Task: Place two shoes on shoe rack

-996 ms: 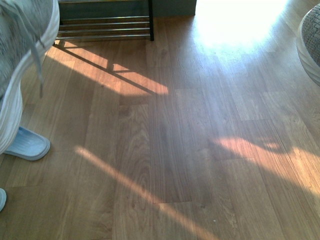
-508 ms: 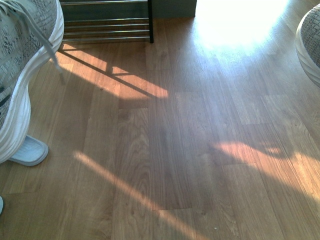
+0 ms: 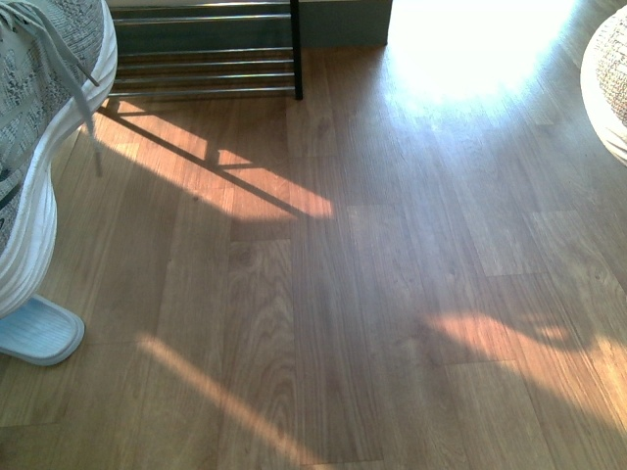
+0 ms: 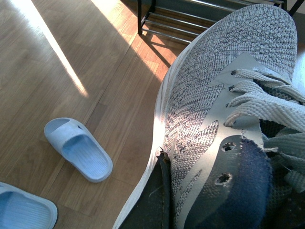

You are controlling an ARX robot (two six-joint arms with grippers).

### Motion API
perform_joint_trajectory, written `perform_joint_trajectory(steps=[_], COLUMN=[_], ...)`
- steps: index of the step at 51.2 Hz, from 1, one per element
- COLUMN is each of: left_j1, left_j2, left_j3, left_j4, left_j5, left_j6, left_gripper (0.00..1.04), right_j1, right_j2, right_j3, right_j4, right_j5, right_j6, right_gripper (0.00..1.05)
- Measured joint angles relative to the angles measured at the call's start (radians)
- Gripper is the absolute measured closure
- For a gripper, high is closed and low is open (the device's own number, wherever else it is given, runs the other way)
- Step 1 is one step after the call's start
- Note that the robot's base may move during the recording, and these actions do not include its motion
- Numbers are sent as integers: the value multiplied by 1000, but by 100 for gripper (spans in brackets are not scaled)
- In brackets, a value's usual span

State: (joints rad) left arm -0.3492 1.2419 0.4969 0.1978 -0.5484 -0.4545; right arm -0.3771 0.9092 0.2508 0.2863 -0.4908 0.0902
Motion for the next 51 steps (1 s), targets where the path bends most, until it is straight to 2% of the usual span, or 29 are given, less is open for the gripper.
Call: perform_joint_trajectory(steps=[51], left_j1=[2], left_j2=[0], left_j3=[0], left_j4=[0], left_j5=[-1], left_j6=[0], left_gripper=[103], right_j1=[1], right_j2=[0], right_j3=[0], right_j4=[0], right_j5=[-1], right_j6=[0], right_gripper=[103])
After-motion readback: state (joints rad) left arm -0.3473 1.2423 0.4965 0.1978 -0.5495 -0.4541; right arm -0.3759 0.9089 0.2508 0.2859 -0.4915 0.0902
